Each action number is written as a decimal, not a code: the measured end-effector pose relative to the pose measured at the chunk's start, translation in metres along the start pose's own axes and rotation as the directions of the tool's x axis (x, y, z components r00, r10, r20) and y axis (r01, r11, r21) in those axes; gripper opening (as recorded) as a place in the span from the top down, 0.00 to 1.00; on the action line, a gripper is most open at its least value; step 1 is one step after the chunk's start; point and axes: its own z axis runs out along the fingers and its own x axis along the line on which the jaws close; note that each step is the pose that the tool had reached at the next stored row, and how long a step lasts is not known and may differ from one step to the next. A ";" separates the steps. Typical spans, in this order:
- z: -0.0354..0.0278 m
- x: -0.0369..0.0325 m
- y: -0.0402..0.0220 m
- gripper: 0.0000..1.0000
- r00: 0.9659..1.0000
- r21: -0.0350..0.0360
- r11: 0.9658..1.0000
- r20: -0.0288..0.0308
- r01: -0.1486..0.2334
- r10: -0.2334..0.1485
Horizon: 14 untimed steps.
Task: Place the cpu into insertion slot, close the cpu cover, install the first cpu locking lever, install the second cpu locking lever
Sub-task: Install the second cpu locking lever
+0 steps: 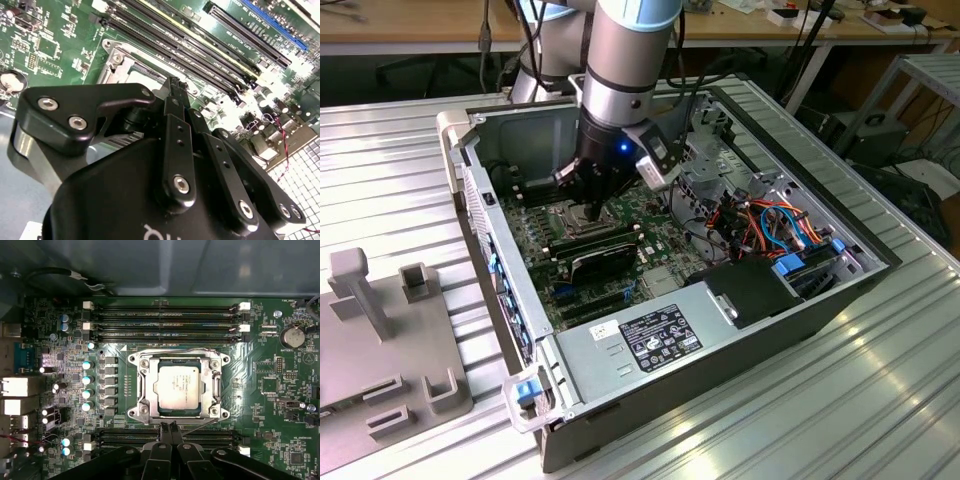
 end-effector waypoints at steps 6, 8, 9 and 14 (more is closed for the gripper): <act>0.0000 -0.0006 0.0000 0.89 1.000 0.000 1.000 0.000 0.000 0.000; 0.0000 -0.0006 0.0000 0.89 1.000 0.000 1.000 0.000 0.000 0.000; 0.0000 -0.0006 0.0000 0.89 1.000 0.000 1.000 0.000 0.000 0.000; 0.0000 -0.0034 0.0001 0.89 1.000 0.000 1.000 0.000 0.000 0.000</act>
